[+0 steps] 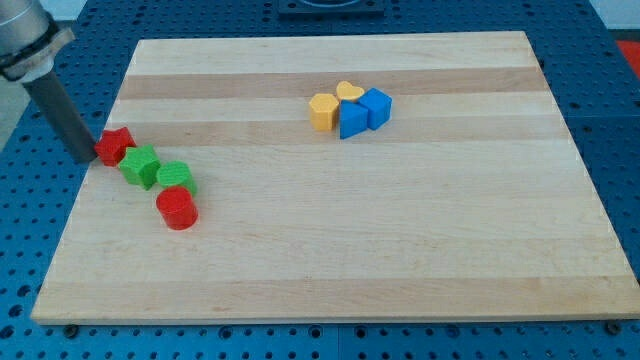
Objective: Place red star vertically to the green star
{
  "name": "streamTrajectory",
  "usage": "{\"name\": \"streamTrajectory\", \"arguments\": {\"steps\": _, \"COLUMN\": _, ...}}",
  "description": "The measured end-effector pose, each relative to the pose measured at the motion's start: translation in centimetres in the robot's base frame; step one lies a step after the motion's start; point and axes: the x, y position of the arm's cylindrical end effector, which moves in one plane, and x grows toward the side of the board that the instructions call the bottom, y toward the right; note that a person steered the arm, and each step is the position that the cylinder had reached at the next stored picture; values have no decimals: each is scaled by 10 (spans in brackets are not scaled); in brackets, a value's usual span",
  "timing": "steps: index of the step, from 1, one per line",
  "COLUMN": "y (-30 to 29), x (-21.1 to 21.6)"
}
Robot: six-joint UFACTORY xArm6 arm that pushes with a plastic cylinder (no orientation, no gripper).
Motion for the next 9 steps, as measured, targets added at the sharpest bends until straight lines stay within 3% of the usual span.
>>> {"name": "streamTrajectory", "arguments": {"steps": 1, "y": 0, "x": 28}}
{"name": "streamTrajectory", "arguments": {"steps": 2, "y": 17, "x": 30}}
{"name": "streamTrajectory", "arguments": {"steps": 4, "y": 56, "x": -22}}
{"name": "streamTrajectory", "arguments": {"steps": 6, "y": 61, "x": -125}}
{"name": "streamTrajectory", "arguments": {"steps": 9, "y": 27, "x": -94}}
